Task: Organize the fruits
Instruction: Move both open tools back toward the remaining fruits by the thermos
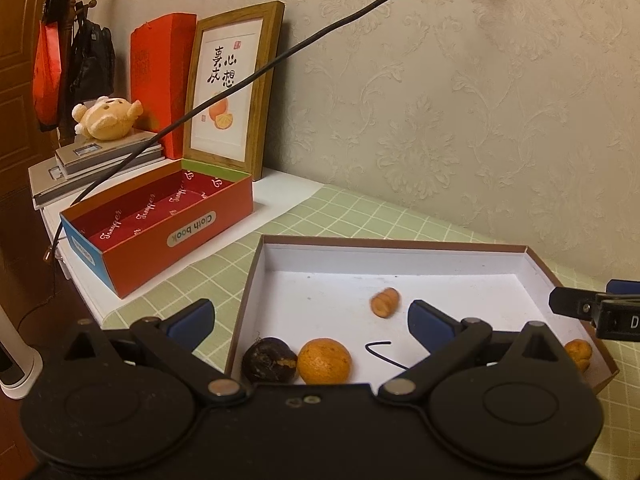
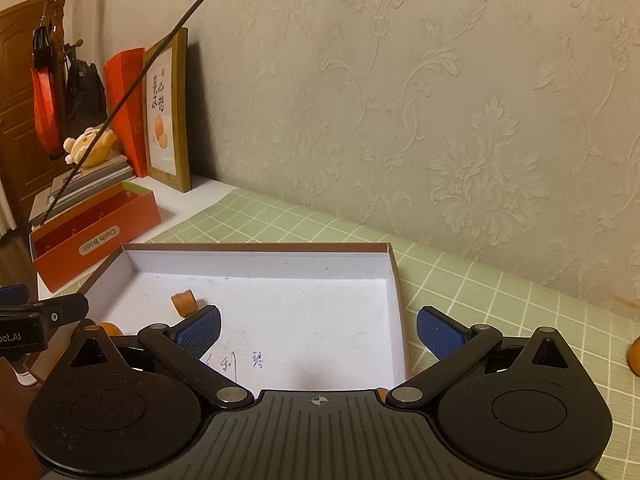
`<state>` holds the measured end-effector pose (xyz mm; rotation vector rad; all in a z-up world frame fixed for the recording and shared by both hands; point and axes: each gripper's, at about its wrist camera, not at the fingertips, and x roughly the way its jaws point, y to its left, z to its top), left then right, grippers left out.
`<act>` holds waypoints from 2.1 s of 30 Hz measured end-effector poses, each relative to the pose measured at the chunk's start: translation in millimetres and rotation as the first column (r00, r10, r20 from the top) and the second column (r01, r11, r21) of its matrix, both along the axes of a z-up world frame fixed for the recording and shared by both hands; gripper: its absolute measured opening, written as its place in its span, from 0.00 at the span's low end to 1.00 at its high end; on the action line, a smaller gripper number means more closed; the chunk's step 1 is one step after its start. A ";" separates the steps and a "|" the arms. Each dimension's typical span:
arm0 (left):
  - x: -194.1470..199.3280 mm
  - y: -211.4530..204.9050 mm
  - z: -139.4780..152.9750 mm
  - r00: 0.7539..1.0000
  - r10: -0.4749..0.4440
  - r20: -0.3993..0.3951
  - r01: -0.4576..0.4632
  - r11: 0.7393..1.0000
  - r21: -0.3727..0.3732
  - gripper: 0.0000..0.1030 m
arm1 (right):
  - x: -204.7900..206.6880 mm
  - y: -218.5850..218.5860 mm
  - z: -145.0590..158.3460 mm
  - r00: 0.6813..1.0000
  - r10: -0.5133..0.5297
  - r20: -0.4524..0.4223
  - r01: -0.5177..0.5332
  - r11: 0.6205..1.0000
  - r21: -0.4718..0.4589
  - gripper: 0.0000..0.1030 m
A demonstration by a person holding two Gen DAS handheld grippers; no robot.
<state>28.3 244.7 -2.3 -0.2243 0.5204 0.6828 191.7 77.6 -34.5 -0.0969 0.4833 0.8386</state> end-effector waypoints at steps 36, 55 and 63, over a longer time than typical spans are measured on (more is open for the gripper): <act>93.8 -213.8 15.6 0.897 -0.440 0.033 0.439 0.898 0.040 0.91 | 5.5 -267.0 20.5 0.918 -0.396 0.026 0.396 0.918 0.015 1.00; 208.2 -378.0 -39.9 0.715 -0.699 -0.003 0.699 0.715 -0.031 0.67 | 25.3 -429.8 -24.8 0.704 -0.708 -0.047 0.705 0.706 -0.076 1.00; 242.6 -417.2 -67.7 0.715 -0.698 -0.046 0.695 0.716 -0.060 0.51 | 43.5 -479.0 -36.9 0.623 -0.777 -0.095 0.774 0.629 -0.068 1.00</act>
